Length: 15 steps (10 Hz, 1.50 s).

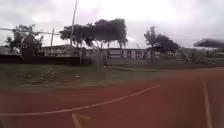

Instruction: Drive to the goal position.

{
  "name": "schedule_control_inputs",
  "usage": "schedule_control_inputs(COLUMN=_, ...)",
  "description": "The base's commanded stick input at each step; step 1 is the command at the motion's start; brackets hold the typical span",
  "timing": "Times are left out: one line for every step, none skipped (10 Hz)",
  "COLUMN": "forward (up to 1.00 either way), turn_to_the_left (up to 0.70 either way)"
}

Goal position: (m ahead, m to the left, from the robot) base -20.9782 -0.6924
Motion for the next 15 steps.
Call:
schedule_control_inputs(forward=0.7, turn_to_the_left=0.0)
schedule_control_inputs(forward=0.7, turn_to_the_left=0.0)
schedule_control_inputs(forward=0.7, turn_to_the_left=0.0)
schedule_control_inputs(forward=0.7, turn_to_the_left=0.0)
schedule_control_inputs(forward=0.7, turn_to_the_left=0.0)
schedule_control_inputs(forward=0.7, turn_to_the_left=0.0)
schedule_control_inputs(forward=0.7, turn_to_the_left=0.0)
schedule_control_inputs(forward=0.7, turn_to_the_left=0.0)
schedule_control_inputs(forward=0.7, turn_to_the_left=0.0)
schedule_control_inputs(forward=0.7, turn_to_the_left=0.0)
schedule_control_inputs(forward=0.7, turn_to_the_left=0.0)
schedule_control_inputs(forward=0.7, turn_to_the_left=0.0)
schedule_control_inputs(forward=0.7, turn_to_the_left=0.0)
schedule_control_inputs(forward=0.7, turn_to_the_left=0.0)
schedule_control_inputs(forward=0.7, turn_to_the_left=0.0)
